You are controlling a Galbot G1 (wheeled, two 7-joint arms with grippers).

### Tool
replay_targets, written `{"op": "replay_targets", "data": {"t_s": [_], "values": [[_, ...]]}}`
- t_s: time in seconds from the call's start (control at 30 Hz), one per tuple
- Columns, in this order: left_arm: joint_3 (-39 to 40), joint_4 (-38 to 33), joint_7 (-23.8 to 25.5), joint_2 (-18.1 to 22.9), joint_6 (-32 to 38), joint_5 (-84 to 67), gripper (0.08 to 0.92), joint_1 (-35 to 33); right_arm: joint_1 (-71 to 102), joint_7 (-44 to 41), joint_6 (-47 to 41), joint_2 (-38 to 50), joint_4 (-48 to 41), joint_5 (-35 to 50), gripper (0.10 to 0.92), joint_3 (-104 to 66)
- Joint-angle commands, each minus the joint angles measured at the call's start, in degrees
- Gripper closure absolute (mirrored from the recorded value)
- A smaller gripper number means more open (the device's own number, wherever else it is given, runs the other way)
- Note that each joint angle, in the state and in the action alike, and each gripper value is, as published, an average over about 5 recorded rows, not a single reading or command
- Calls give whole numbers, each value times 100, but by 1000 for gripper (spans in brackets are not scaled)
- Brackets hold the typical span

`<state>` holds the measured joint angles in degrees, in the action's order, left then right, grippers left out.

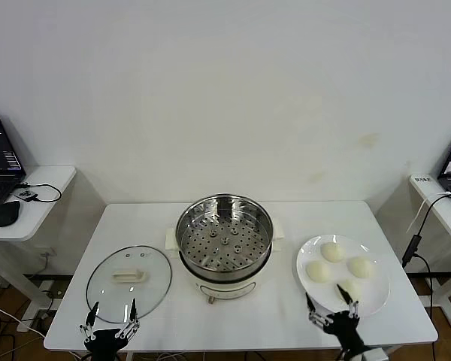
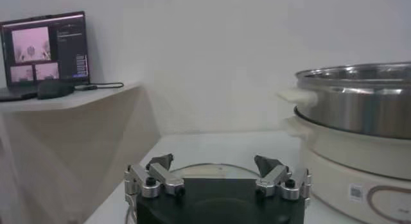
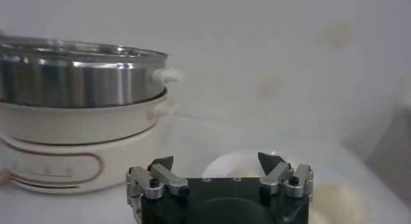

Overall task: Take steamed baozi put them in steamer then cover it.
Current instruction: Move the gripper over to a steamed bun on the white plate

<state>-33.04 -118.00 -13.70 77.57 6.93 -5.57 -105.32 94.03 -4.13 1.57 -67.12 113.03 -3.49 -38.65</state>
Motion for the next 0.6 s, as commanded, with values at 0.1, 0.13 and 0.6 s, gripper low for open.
{"op": "replay_targets", "data": {"t_s": [0.1, 0.13, 0.6], "values": [[-102, -62, -37, -20, -163, 268, 177, 68, -1267, -437, -546, 1390, -262, -2438, 203, -404], [-102, -64, -37, -20, -163, 282, 177, 77, -1414, -624, -562, 1554, -330, -2558, 203, -396], [-43, -66, -47, -8, -171, 376, 177, 219, -4322, -3309, -426, 3857, -2059, -2412, 202, 1563]]}}
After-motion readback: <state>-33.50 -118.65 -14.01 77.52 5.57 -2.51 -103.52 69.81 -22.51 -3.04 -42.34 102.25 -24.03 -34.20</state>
